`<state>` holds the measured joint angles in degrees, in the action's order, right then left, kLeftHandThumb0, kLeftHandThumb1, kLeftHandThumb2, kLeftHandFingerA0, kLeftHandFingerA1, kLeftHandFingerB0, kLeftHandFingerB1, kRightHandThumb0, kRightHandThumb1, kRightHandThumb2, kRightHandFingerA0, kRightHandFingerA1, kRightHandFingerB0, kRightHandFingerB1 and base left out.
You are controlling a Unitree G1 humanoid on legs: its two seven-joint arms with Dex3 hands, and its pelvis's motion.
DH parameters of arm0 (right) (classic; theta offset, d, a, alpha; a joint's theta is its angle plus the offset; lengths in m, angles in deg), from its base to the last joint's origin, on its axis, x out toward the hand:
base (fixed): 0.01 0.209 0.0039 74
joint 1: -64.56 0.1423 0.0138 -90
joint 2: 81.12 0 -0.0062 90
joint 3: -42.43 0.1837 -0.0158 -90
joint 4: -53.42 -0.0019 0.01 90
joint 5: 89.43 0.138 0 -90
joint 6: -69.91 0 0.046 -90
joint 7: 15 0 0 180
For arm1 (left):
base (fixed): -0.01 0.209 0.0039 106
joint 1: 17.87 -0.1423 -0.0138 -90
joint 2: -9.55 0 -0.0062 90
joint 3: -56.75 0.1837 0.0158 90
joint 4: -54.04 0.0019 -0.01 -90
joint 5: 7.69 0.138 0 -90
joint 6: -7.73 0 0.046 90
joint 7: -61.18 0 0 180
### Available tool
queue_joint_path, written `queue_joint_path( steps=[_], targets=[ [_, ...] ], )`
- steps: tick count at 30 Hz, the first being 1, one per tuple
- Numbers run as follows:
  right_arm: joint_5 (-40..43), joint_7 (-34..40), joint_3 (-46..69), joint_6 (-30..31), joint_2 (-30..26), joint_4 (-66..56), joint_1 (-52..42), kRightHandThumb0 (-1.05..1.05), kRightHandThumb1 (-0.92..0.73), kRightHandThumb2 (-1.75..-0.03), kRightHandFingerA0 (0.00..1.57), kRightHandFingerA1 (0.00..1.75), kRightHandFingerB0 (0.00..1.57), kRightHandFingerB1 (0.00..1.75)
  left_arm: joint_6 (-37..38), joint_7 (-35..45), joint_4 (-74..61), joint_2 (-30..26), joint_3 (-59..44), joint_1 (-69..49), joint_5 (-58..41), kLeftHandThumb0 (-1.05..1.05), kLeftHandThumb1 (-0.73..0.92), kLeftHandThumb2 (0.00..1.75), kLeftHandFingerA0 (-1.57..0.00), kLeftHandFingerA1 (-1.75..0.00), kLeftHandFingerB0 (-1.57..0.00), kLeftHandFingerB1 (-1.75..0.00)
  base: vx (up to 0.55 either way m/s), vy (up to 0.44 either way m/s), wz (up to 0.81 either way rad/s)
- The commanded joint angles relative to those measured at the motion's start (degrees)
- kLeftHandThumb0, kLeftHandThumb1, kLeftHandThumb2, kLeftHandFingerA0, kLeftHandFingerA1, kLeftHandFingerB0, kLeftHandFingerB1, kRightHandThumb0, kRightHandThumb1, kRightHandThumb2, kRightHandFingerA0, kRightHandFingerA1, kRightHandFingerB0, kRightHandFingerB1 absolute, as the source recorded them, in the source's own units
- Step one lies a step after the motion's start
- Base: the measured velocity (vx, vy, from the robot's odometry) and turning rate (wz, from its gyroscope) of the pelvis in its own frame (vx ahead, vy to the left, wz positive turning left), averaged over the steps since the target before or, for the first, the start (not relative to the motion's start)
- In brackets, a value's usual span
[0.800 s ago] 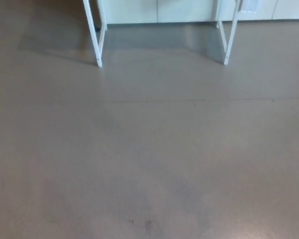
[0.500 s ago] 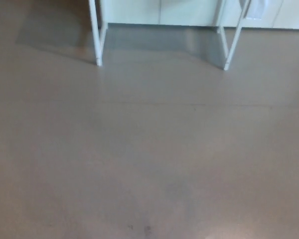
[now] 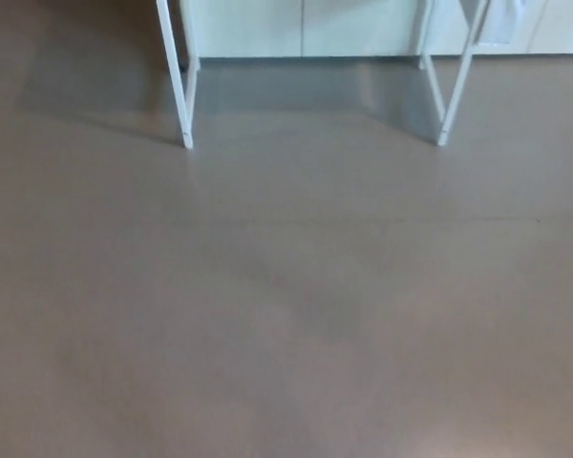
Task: The robot walks towards a table in front, picks a dumpling toy with left hand and puts it in an orange round plate
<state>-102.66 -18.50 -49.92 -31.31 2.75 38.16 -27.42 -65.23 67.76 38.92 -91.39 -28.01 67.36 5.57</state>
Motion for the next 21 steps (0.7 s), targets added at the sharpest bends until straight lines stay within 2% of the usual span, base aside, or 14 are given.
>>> queue_joint_path(
  steps=[1,3,4,5,6,8,10,11,12,13,14,15,20,21],
  targets=[
    [-0.5,-0.7,-0.7,-0.1,-1.3,-0.1,0.8,-0.31,-0.57,-0.58,0.77,0.53,0.44,0.36,0.8,0.3,-0.1,-0.3,1.4,-0.1,1.5,-0.28,0.51,0.56,-0.66,-0.42,-0.36,-0.33,0.29,0.052,0.82],
    [-0.4,-0.6,-0.8,0.0,-1.4,0.0,0.7,-0.31,-0.57,-0.58,0.77,0.54,0.44,0.35,1.2,-0.3,-0.2,-0.3,2.1,-0.5,1.9,-0.30,0.51,0.56,-0.67,-0.43,-0.36,-0.33,0.31,-0.021,0.51],
    [-0.6,-0.6,-1.0,0.0,-1.4,0.3,0.3,-0.31,-0.58,-0.59,0.78,0.53,0.45,0.36,1.6,-0.5,-0.3,-0.1,2.5,-1.4,2.1,-0.31,0.51,0.56,-0.70,-0.50,-0.35,-0.33,0.34,-0.208,0.18],
    [-0.6,-0.7,-1.0,0.0,-1.4,0.4,0.2,-0.31,-0.58,-0.59,0.78,0.53,0.45,0.36,1.7,-0.5,-0.3,-0.1,2.6,-1.5,2.1,-0.31,0.51,0.56,-0.70,-0.50,-0.35,-0.33,0.30,-0.191,0.02],
    [-0.4,-0.8,-1.0,-0.5,-1.5,0.2,-0.6,-0.32,-0.58,-0.58,0.78,0.55,0.46,0.36,1.9,-0.6,-0.2,0.0,2.6,-2.3,2.0,-0.30,0.50,0.56,-0.62,-0.46,-0.35,-0.33,0.30,-0.143,0.06],
    [0.2,-1.0,-0.6,-0.7,-1.5,0.2,-1.2,-0.32,-0.57,-0.58,0.77,0.57,0.46,0.36,1.7,-1.2,0.3,0.5,2.5,-3.2,1.9,-0.32,0.49,0.56,-0.63,-0.42,-0.36,-0.34,0.35,-0.109,-0.04],
    [-0.1,-1.7,-1.0,0.0,-1.8,0.2,-0.9,-0.33,-0.58,-0.59,0.73,0.53,0.43,0.35,1.3,-1.2,0.4,1.1,2.1,-3.5,1.4,-0.31,0.49,0.55,-0.66,-0.48,-0.35,-0.33,0.35,-0.037,-0.08],
    [-0.3,-1.7,-1.2,-0.1,-1.8,0.2,-1.0,-0.32,-0.58,-0.58,0.73,0.50,0.43,0.35,1.2,-1.3,0.5,1.2,1.9,-3.7,1.3,-0.36,0.39,0.67,-0.59,-0.53,-0.31,-0.42,0.36,0.040,-0.19],
    [-0.4,-1.6,-1.4,-0.1,-1.8,0.3,-1.0,-0.32,-0.58,-0.58,0.73,0.50,0.43,0.35,1.2,-1.3,0.6,1.3,1.8,-3.8,1.3,-0.36,0.39,0.67,-0.59,-0.53,-0.31,-0.42,0.36,0.095,-0.22],
    [-0.3,-1.8,-1.3,0.2,-1.7,0.3,-0.5,-0.31,-0.58,-0.58,0.73,0.49,0.44,0.35,1.0,-1.8,0.7,1.4,1.9,-3.6,1.5,-0.28,0.54,0.57,-0.70,-0.44,-0.36,-0.34,0.37,0.131,-0.22],
    [-0.2,-1.8,-1.3,0.3,-1.6,0.3,-0.3,-0.31,-0.58,-0.58,0.73,0.49,0.44,0.35,1.0,-2.0,0.7,1.4,2.0,-3.5,1.7,-0.28,0.54,0.57,-0.70,-0.44,-0.36,-0.34,0.41,0.146,-0.27],
    [-0.1,-2.0,-1.3,0.2,-1.7,0.3,-0.2,-0.31,-0.57,-0.57,0.73,0.53,0.44,0.36,0.9,-2.1,0.7,1.5,1.9,-3.6,1.6,-0.27,0.54,0.57,-0.62,-0.41,-0.37,-0.33,0.61,0.234,-0.25],
    [0.0,-1.7,-1.3,-0.1,-1.2,0.6,-1.0,-0.31,-0.56,-0.57,0.73,0.55,0.45,0.36,1.9,-1.7,1.0,1.3,1.3,-5.2,1.1,-0.25,0.56,0.58,-0.65,-0.45,-0.36,-0.34,0.47,0.314,-0.32],
    [-0.2,-1.8,-1.5,-0.2,-1.4,0.3,-1.1,-0.31,-0.58,-0.58,0.72,0.54,0.44,0.36,1.6,-1.7,1.1,1.3,1.4,-5.1,1.3,-0.25,0.52,0.56,-0.63,-0.44,-0.36,-0.34,0.36,0.140,0.07]
  ],
)
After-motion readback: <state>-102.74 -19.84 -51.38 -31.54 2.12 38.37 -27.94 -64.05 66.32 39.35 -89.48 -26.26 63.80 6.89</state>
